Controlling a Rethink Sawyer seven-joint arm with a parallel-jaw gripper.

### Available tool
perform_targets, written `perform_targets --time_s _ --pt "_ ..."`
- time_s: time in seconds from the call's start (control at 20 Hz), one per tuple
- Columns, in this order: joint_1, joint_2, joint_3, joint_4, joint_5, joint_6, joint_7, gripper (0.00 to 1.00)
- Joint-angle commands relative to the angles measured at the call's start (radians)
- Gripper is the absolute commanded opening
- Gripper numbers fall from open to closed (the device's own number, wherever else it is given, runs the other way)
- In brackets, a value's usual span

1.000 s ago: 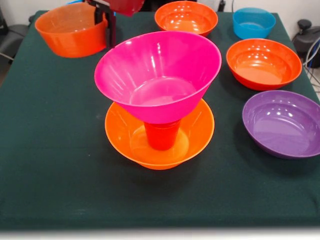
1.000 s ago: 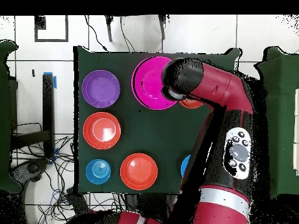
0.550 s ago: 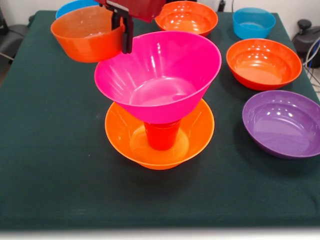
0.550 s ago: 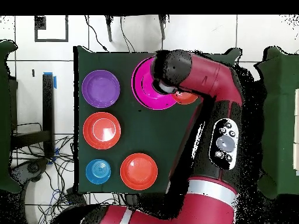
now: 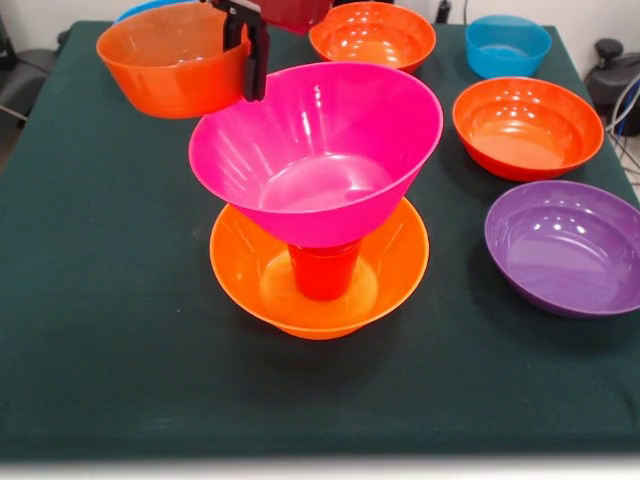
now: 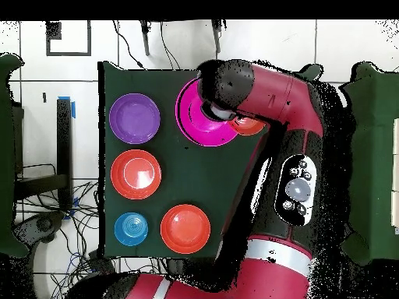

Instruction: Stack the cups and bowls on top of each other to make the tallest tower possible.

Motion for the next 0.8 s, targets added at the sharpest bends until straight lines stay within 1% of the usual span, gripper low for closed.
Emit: perform_targets --time_s 0.05,0.45,0.6,0.8 --pt "0.043 0.089 0.031 -0.045 0.013 0.089 0.220 0.00" --pt "0.072 0.117 0.004 -0.068 0.037 0.091 0.250 0.00" --pt "0.083 0.132 -0.010 -0.095 0.043 0.107 0.262 0.00" --pt "0.093 0.143 -0.017 -0.106 0.052 0.109 0.271 0.00"
